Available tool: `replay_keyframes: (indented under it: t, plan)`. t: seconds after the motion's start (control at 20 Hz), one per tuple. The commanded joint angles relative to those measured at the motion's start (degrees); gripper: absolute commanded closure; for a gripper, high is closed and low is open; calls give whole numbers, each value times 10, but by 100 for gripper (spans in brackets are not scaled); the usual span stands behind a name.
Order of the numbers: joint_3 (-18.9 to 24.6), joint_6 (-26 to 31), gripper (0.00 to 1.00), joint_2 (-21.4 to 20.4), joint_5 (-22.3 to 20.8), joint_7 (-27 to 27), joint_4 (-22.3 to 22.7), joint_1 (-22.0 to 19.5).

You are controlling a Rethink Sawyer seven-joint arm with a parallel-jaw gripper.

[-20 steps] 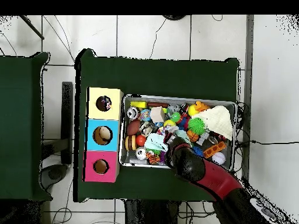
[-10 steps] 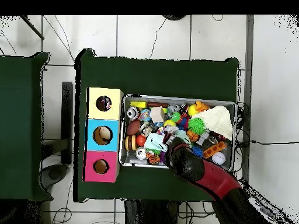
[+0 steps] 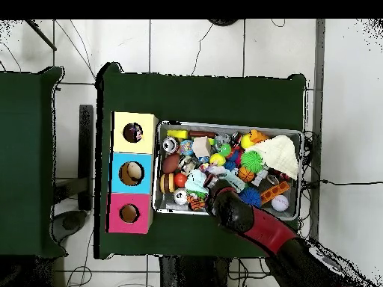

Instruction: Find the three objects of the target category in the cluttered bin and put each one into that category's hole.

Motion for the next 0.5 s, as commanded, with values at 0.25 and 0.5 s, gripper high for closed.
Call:
replay_keyframes:
  t: [0.25, 0.5]
  plan:
    - [17, -52, 100, 39, -28, 77, -66, -2]
    - [19, -55, 100, 36, -28, 83, -62, -3]
